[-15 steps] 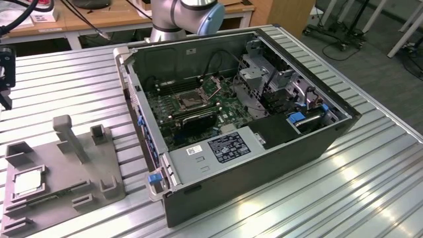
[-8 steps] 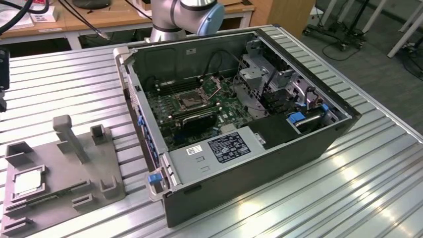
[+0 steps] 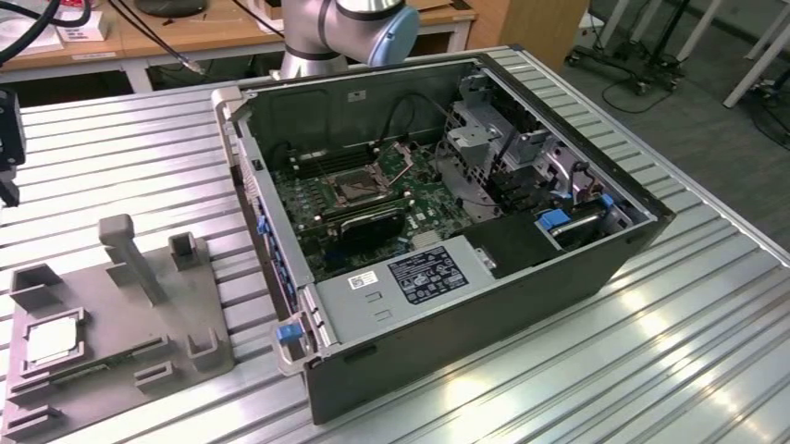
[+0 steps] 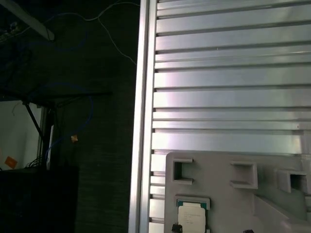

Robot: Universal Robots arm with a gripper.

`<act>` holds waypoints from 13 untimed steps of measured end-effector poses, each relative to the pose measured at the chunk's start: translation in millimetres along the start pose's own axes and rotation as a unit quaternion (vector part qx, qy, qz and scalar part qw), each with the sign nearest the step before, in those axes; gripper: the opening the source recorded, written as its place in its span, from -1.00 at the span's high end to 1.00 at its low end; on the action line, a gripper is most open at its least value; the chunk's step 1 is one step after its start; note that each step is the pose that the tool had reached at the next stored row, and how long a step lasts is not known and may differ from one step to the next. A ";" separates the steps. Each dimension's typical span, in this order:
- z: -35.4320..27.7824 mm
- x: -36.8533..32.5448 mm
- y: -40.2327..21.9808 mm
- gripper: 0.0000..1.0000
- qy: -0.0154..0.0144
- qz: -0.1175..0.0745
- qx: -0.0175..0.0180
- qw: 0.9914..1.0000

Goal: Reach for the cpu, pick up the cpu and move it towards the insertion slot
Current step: 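Reach for the cpu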

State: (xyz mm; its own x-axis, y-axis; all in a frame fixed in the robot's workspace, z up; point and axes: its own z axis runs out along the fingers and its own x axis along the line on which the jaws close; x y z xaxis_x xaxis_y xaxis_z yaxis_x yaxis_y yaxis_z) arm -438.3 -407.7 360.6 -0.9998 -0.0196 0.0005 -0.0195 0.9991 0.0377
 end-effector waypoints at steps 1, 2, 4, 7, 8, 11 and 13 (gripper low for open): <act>0.0 0.0 0.0 -0.16 0.000 0.000 0.000 1.000; 0.0 0.0 0.0 -0.16 0.000 0.000 0.000 1.000; 0.0 0.0 0.0 -0.16 0.000 0.000 0.000 1.000; 0.1 0.0 0.0 -0.16 0.000 0.000 0.000 1.000; 0.1 0.0 0.0 -0.16 0.000 0.000 0.000 1.000; 0.2 0.0 0.0 -0.16 0.000 0.000 0.000 1.000; 0.7 0.0 0.0 -0.16 0.000 0.000 0.000 1.000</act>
State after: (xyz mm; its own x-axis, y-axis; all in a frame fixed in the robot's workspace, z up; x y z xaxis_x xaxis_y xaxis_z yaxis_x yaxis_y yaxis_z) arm -438.3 -407.7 359.9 -0.9998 -0.0196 0.0003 -0.0195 0.9991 0.0378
